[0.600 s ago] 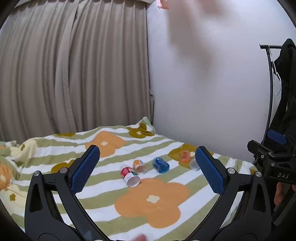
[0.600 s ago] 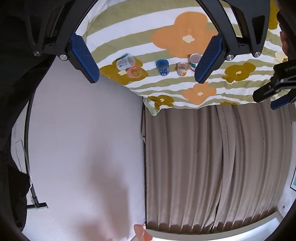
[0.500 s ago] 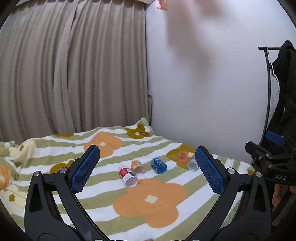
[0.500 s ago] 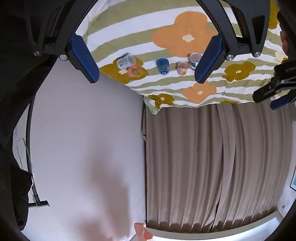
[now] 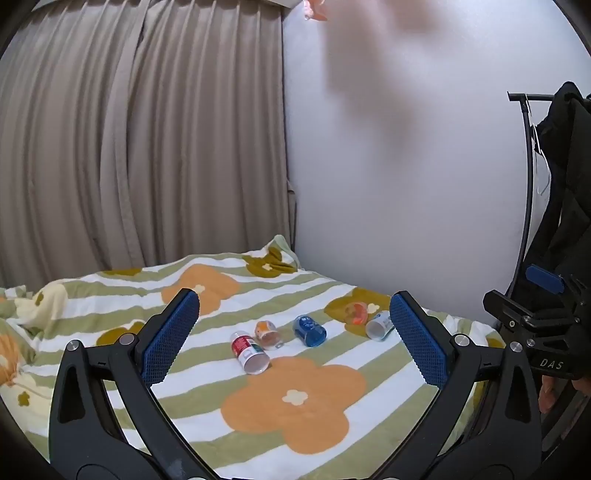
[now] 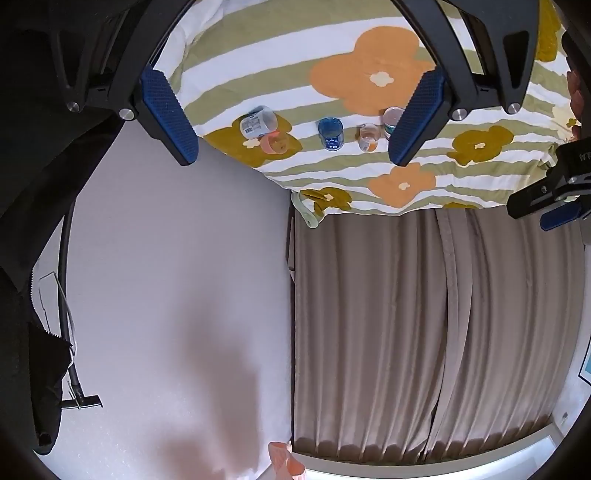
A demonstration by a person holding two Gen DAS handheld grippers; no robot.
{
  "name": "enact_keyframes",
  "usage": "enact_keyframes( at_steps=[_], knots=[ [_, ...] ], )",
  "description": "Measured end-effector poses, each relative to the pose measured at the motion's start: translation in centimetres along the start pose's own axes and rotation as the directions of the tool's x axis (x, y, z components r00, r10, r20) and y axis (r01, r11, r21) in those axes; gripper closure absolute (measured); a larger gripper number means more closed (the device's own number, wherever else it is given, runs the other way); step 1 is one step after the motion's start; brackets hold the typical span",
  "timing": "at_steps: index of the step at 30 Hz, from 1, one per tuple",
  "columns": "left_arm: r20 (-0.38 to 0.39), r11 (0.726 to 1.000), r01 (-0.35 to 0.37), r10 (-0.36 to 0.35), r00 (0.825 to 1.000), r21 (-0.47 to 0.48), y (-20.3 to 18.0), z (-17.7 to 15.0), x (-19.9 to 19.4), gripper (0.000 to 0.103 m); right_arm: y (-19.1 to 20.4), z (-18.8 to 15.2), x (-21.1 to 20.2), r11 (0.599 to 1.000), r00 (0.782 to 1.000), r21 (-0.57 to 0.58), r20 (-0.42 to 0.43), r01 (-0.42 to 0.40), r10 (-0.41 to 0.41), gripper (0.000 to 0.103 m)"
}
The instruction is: Flip cup upside down
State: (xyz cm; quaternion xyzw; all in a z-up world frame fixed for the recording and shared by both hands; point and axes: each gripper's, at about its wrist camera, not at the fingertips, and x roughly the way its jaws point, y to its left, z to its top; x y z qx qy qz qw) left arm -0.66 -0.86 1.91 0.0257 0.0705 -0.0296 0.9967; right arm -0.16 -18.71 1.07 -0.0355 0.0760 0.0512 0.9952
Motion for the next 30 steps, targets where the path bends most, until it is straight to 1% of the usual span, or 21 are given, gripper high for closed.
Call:
enact_keyframes(
  at_steps=[7,19,24,30],
  knots=[
    [0.003,1.0,0.003,-0.003,1.0,0.0,-0.07,0.49,-0.28,0.0,-0.25,0.52,-0.12,1.0,1.0,-0.006,0.009,0.003,-0.003,0.0],
    [0.001,1.0,0.003,-0.003,1.0,-0.003,-0.25,0.32,-0.47,0.0,0.13,0.15,-0.05,1.0,1.0,-0.01,0.012,-0.01,0.01,0.0],
    [-0.002,1.0,-0.002,0.002,1.0,-0.008,-0.17,0.08,-0.44,0.0,0.06,0.4,-0.2,1.0,1.0,-0.012,0.014,-0.007,0.007,0.0],
    [-0.013,1.0,-0.007,0.007,1.0,-0.011,-0.16,0.07,-0.3,0.0,0.44,-0.11,-0.5,1.0,1.0,-0.016,0.016,-0.004,0.005,0.0]
  ],
)
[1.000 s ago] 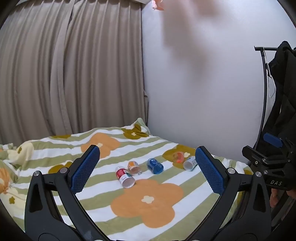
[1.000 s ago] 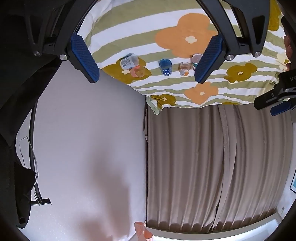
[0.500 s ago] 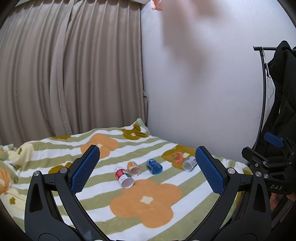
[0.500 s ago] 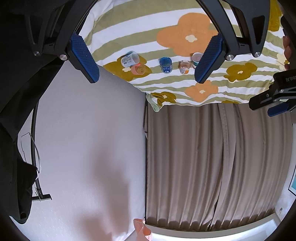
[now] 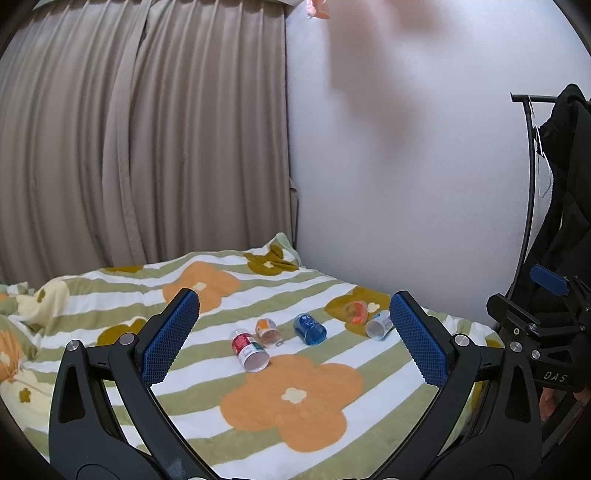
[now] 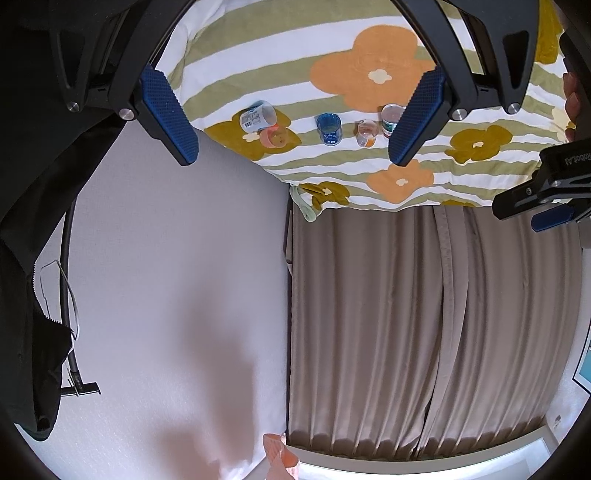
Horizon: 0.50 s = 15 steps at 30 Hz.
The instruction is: Flip cup upside down
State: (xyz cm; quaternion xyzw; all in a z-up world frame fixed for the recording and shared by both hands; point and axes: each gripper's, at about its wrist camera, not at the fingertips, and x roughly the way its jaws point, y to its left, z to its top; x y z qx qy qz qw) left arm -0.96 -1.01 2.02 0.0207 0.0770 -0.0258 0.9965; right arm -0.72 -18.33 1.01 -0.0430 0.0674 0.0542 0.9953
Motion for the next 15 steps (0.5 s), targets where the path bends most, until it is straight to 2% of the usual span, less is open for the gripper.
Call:
enact_keyframes(
  at_steps=[15],
  knots=[
    [-0.025,1.0,-0.006,0.006,1.0,-0.003,0.16,-0.07,-0.17,0.0,0.26,-0.51,0.31,1.0,1.0,-0.017,-0.01,-0.01,0.009,0.0]
  ],
)
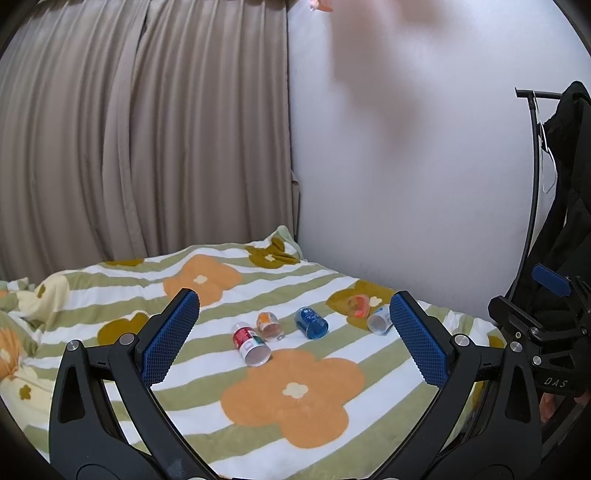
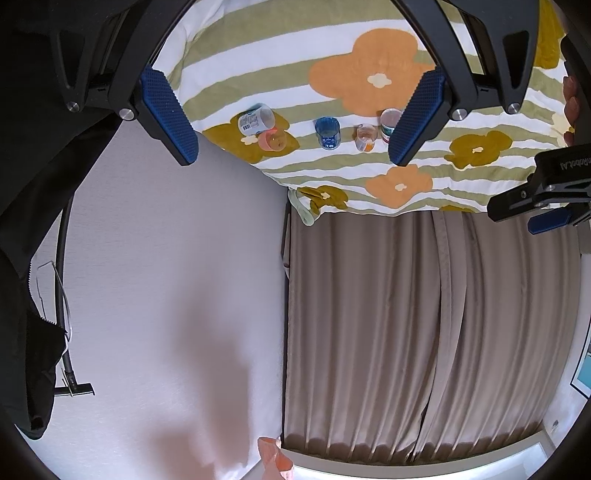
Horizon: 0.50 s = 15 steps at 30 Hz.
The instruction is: Flip cup upside down
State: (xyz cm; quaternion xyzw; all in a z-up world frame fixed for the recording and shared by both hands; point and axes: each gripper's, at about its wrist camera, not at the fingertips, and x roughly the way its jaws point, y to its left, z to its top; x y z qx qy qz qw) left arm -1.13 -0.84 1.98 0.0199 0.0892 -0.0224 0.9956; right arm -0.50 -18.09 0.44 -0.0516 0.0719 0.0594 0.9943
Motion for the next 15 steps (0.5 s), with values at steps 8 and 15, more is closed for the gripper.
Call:
enact_keyframes(
  at_steps=[8,15],
  knots=[
    [-0.014,1.0,0.001,-0.002,1.0,-0.015,0.28,0.02,0.17,0.0,0.16,-0.3,0.03,1.0,1.0,0.001,-0.001,0.001,-0.001,0.0],
    [-0.013,1.0,0.006,-0.006,1.0,-0.011,0.31,0.01,0.39,0.0,-0.03,-0.42,0.13,1.0,1.0,-0.003,-0.004,0.003,-0.003,0.0]
  ],
)
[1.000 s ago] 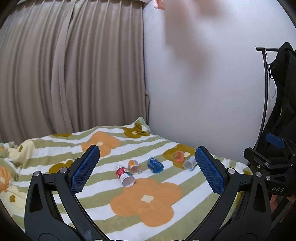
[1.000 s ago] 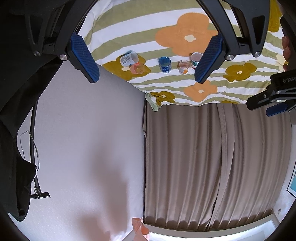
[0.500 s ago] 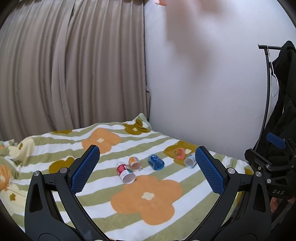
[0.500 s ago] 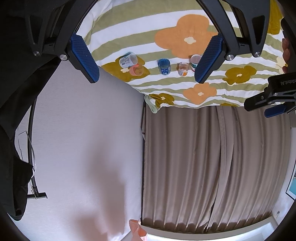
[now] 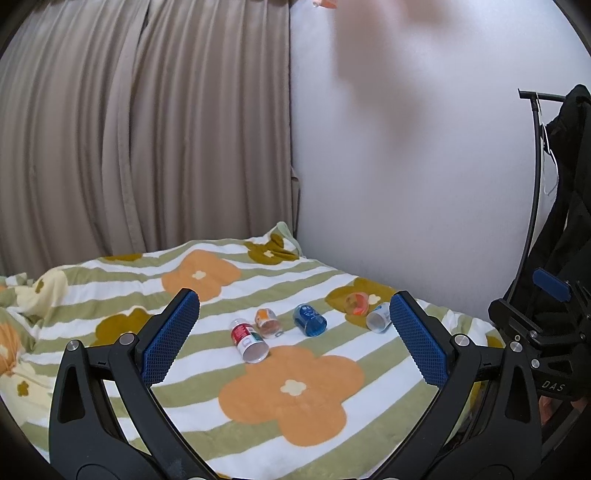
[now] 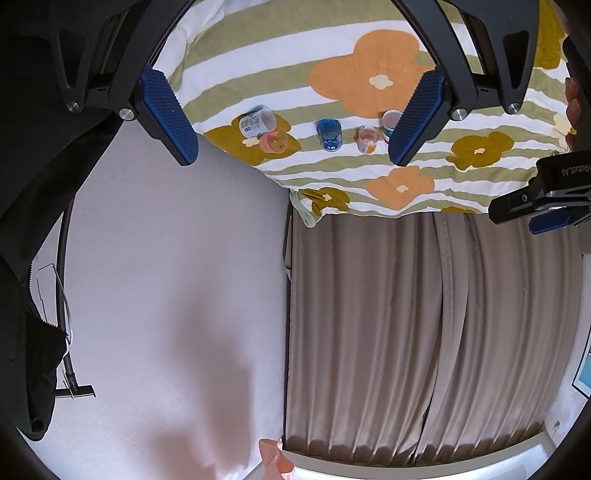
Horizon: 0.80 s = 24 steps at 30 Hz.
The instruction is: Flip cup upside down
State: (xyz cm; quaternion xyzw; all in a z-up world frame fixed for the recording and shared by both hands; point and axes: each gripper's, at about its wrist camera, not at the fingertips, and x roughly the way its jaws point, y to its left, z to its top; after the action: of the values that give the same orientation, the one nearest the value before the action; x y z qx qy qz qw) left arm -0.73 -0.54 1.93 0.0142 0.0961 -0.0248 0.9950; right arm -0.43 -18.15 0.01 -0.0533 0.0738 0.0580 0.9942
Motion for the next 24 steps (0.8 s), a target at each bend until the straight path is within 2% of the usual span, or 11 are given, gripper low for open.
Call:
enact_keyframes(
  at_steps=[15,24],
  knots=[
    [-0.006,1.0,0.01,-0.01,1.0,0.013,-0.8,0.3,0.4,0.0,0.0,-0.2,0.0,1.0,1.0,0.006,0.0,0.003,-0.003,0.0],
    [-0.034,0.999,0.036,-0.035,0.999,0.025,-1.5,0.4,1.6,0.0,-0.1,-0.4,-0.2,1.0,1.0,0.006,-0.004,0.006,-0.006,0.0]
  ],
)
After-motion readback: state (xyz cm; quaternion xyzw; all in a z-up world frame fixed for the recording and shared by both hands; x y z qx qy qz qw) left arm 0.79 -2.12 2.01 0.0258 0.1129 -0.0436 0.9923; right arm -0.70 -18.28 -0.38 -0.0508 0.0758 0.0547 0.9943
